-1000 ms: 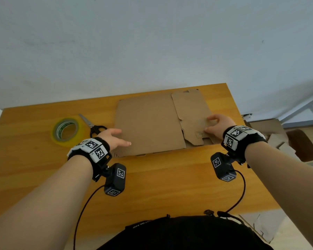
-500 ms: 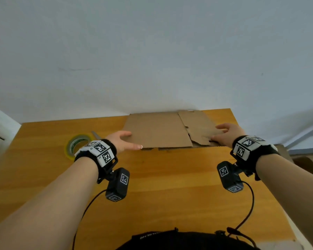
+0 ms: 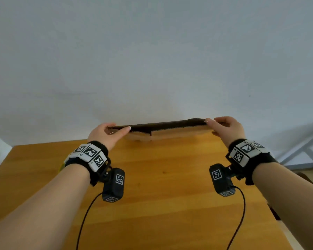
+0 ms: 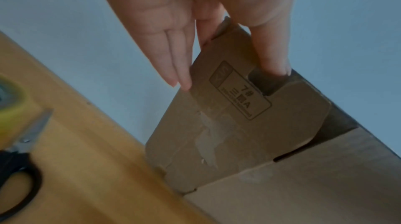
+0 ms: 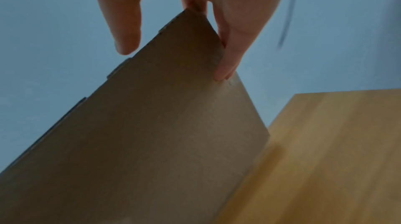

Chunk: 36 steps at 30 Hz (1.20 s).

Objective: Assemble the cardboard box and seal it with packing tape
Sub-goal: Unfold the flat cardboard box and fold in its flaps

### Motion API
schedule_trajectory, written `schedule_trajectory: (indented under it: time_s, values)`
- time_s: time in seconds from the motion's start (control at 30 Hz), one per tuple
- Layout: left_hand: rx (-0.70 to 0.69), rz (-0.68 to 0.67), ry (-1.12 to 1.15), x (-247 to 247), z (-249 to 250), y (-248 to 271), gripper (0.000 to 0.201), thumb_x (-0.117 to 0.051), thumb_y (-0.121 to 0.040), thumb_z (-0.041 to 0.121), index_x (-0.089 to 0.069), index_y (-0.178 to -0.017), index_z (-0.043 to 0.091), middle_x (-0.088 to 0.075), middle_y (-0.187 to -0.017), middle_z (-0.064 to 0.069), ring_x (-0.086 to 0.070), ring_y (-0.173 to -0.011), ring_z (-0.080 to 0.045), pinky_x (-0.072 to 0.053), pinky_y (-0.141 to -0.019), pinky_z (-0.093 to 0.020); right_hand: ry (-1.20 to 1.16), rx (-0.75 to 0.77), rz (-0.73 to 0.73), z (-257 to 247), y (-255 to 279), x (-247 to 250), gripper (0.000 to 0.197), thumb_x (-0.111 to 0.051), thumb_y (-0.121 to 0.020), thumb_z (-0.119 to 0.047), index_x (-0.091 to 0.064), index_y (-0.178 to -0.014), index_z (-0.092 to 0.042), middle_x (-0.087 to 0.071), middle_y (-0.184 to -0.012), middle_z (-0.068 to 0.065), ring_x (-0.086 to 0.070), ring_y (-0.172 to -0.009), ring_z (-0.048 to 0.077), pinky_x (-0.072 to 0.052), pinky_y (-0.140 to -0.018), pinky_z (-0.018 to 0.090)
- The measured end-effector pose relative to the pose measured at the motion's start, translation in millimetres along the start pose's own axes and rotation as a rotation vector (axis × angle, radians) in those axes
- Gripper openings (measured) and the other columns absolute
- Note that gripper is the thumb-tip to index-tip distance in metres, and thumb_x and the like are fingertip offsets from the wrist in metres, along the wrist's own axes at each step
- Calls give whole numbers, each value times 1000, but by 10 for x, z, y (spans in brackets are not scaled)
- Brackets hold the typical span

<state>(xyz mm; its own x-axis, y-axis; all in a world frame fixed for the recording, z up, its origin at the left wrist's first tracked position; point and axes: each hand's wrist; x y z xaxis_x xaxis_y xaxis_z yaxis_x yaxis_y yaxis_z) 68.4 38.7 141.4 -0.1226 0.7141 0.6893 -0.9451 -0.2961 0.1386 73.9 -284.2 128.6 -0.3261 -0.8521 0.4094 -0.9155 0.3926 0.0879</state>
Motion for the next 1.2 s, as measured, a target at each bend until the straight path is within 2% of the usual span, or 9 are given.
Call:
schedule_trajectory:
  time_s: [0.1, 0.23, 0.3, 0.4, 0.63, 0.8, 0.9, 1.07, 1.2]
  values:
    - [6, 66, 71, 55, 168, -68, 70, -55, -75, 64, -51, -124, 15, -56, -118, -5, -53, -96, -20, -41, -85, -34, -37, 55, 61, -231, -61, -12, 64, -75, -69, -46, -49, -118, -13, -58, -94, -5, -64, -86, 19, -54, -85, 42]
    - [4, 75, 110, 91, 347, -122, 62, -46, -81, 64, -51, -118, 15, -54, -105, -2, -48, -66, -10, -37, -64, -24, 18, 88, 137, -481, -165, -18, 71, -71, -70, -52, -43, -121, -11, -51, -105, -2, -56, -99, 21, -50, -89, 41]
    - [19, 55, 111, 109, 386, -138, 65, -44, -81, 65, -50, -122, 15, -54, -114, -5, -54, -79, -16, -40, -66, -23, 17, 76, 130, -533, -216, -33, 74, -70, -68, -56, -43, -121, -12, -53, -107, -1, -56, -100, 23, -51, -88, 45]
    - [63, 37, 102, 97, 343, -165, 77, -44, -77, 70, -47, -128, 13, -52, -128, -9, -52, -112, -28, -41, -92, -37, 19, 33, 111, -498, -256, -48, 77, -70, -66, -58, -44, -121, -11, -57, -110, 2, -57, -98, 24, -51, -87, 46]
    - [56, 0, 177, -1, 284, -166, 57, -53, -75, 67, -55, -107, 19, -61, -107, -3, -59, -97, -25, -49, -92, -43, 28, -36, 120, -293, -280, -68, 83, -69, -65, -60, -41, -125, -11, -55, -111, 5, -57, -99, 27, -52, -86, 48]
    - [126, -39, 137, -121, 260, -204, 92, -54, -69, 70, -35, -137, 12, -49, -133, -11, -50, -117, -32, -45, -97, -45, 12, -41, 114, -327, -306, -100, 78, -69, -67, -57, -41, -124, -11, -54, -108, 3, -57, -98, 26, -52, -86, 48]
    - [176, -36, 175, -165, 293, -185, 90, -56, -77, 61, -22, -142, 9, -41, -140, -15, -45, -123, -34, -42, -100, -46, 17, -47, 116, -345, -303, -118, 75, -68, -70, -55, -40, -124, -11, -54, -109, 3, -57, -97, 26, -51, -85, 48]
    - [94, -18, 150, -201, 353, -196, 62, -47, -87, 52, -38, -132, 11, -50, -131, -10, -49, -117, -30, -40, -98, -39, 1, -21, 76, -347, -260, -121, 61, -69, -74, -46, -41, -117, -13, -52, -103, 0, -55, -95, 23, -51, -87, 47]
    - [79, -68, 233, -191, 412, -129, 65, -42, -82, 65, -41, -127, 18, -50, -127, -6, -51, -114, -28, -42, -99, -47, 10, -8, 50, -341, -238, -117, 62, -69, -75, -44, -42, -120, -11, -53, -106, 2, -54, -97, 23, -49, -89, 45]
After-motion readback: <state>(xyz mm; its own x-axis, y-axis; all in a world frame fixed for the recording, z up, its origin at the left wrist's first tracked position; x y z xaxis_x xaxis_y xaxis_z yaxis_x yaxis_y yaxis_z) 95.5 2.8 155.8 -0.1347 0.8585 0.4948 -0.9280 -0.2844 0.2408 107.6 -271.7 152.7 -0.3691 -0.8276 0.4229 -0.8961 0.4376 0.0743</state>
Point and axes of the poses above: each hand's wrist, its own y-axis away from the middle knuckle, its own x-axis out of the back of the hand, z = x × y
